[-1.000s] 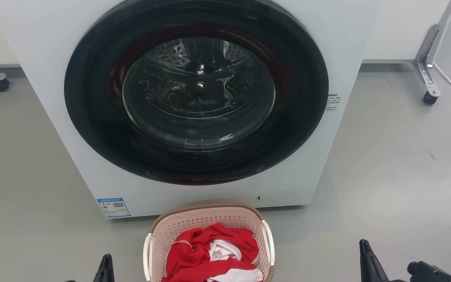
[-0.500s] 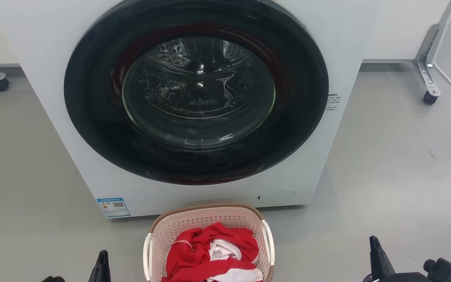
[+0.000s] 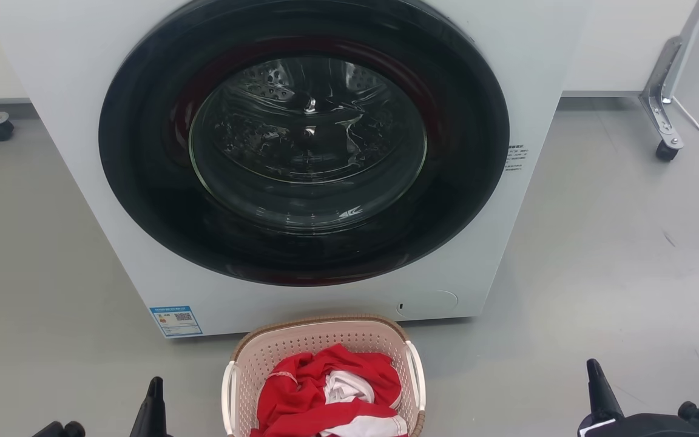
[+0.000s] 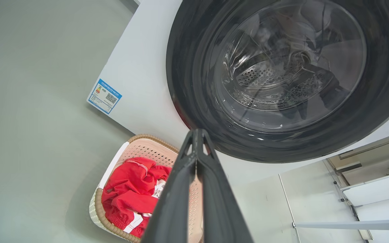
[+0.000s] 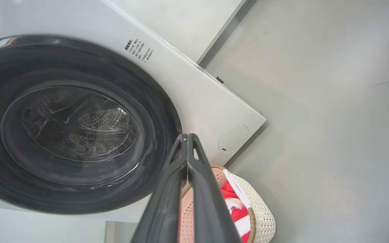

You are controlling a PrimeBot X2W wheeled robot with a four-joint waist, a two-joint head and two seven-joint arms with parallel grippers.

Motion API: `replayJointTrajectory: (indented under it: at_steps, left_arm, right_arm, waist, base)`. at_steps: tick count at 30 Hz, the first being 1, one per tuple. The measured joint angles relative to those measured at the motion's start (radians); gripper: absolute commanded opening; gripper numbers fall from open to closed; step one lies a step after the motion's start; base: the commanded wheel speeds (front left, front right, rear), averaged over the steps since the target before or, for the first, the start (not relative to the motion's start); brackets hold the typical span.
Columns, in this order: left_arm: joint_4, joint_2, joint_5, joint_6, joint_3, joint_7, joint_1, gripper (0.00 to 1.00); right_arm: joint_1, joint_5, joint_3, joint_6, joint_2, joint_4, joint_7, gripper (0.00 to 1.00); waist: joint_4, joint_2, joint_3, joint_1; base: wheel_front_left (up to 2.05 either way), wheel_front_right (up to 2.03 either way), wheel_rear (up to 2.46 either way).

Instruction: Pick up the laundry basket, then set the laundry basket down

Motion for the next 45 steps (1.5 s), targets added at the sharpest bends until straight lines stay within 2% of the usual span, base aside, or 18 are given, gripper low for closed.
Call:
replayJointTrajectory:
  at_steps: [45]
  left_arm:
    - [0.044, -0.024, -0.615, -0.109, 0.119, 0.157, -0.107, 0.00]
  right_arm:
    - [-0.066, 0.560, -0.193, 0.114, 0.009, 0.030, 0.158, 0.00]
  waist:
    - [-0.001, 0.0000, 0.003, -0.0002]
  base:
    - [0.00, 0.00, 0.00]
